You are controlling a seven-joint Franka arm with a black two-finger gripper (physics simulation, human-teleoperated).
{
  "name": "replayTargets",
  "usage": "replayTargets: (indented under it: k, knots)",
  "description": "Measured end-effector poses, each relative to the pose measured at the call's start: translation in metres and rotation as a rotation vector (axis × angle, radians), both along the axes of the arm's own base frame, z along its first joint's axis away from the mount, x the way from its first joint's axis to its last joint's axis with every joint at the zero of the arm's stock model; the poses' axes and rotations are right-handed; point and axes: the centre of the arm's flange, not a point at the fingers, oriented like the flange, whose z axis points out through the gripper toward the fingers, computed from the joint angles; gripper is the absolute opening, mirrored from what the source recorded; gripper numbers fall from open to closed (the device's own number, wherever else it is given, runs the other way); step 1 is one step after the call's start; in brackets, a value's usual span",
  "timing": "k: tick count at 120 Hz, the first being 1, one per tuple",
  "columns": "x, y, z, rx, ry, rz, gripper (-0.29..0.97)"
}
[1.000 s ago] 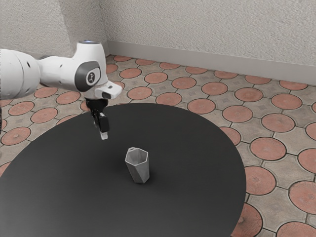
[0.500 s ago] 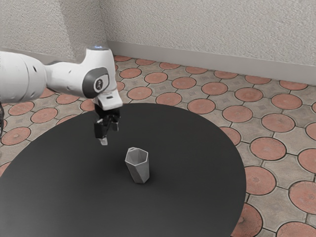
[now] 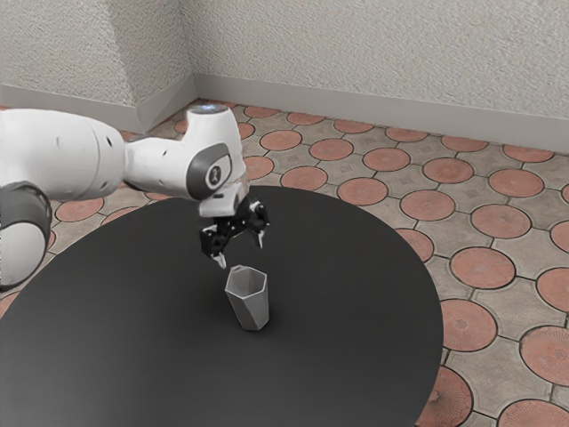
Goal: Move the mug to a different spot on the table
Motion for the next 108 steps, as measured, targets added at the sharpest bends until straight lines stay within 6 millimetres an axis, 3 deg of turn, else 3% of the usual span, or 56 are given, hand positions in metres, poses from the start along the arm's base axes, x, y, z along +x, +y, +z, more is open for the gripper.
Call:
replayTargets:
  k: [14,60,108]
  knots:
    - [0.0,-0.012,-0.009,-0.027,0.019,-0.087,0.68]
    - [-0.005,-0.022,-0.03,-0.057,0.053,-0.317,0.68]
    - [-0.004,-0.018,-0.039,-0.198,0.022,-0.302,0.68]
